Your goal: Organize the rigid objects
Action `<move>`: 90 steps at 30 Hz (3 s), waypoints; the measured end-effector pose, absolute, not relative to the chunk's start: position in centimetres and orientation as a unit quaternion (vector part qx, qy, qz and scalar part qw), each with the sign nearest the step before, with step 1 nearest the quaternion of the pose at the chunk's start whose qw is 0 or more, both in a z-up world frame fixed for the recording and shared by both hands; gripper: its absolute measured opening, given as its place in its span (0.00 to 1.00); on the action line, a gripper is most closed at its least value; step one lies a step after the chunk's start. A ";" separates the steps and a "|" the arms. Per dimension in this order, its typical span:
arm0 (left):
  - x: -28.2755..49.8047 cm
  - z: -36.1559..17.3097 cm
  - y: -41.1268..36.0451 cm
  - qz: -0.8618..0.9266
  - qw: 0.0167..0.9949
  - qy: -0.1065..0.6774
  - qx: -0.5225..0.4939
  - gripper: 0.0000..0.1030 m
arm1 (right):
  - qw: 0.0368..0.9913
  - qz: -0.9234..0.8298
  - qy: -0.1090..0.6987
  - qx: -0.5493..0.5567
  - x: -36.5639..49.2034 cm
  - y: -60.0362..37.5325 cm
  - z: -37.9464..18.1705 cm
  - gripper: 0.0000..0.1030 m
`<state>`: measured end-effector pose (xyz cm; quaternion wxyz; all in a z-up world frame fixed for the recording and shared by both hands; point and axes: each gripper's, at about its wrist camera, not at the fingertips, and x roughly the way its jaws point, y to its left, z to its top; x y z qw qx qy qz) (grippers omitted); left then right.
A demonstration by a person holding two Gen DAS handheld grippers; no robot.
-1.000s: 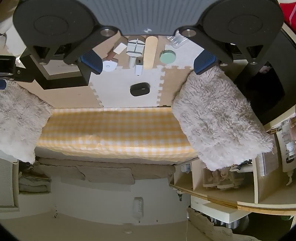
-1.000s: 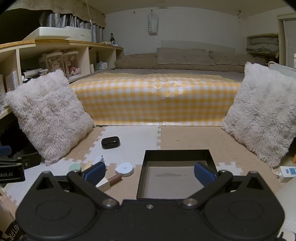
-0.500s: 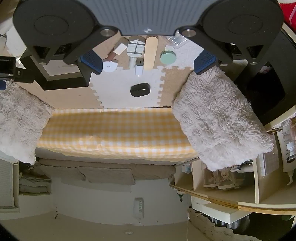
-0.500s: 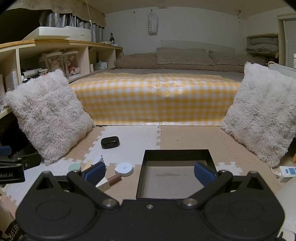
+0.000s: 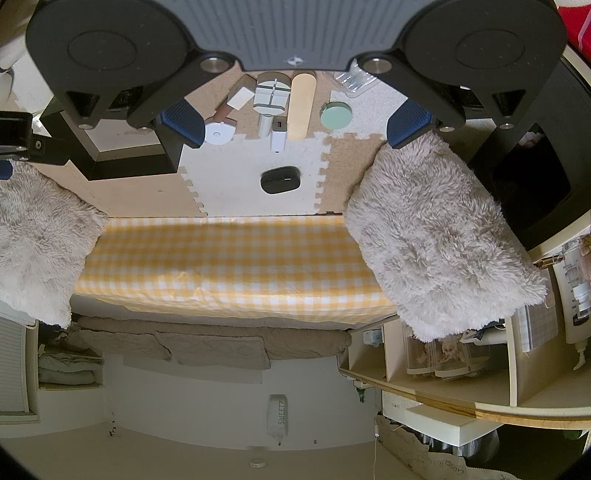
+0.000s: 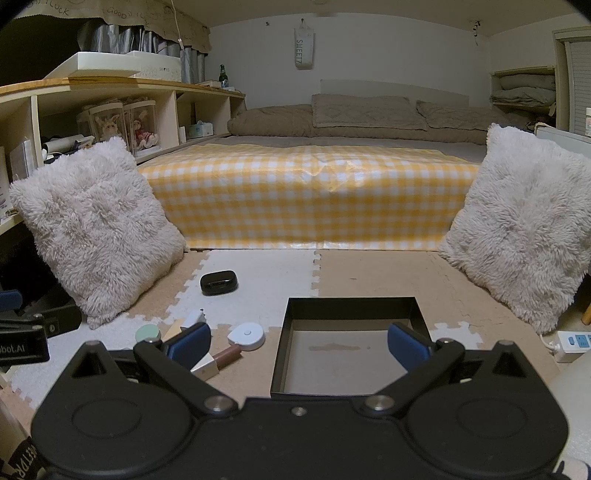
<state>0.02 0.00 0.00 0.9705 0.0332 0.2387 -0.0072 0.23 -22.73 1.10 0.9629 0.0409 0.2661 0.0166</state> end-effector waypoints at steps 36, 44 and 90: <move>0.0 0.0 0.0 -0.007 0.970 0.241 0.033 1.00 | 0.963 0.016 0.267 0.040 0.3 -22.7 1.0 1.00; 0.0 0.0 0.0 -0.007 0.970 0.241 0.033 1.00 | 0.963 0.016 0.267 0.040 0.3 -22.7 1.0 1.00; 5.1 2.5 1.3 -0.002 0.976 0.217 0.004 1.00 | 0.969 -0.062 0.233 0.047 9.6 -30.8 4.7 1.00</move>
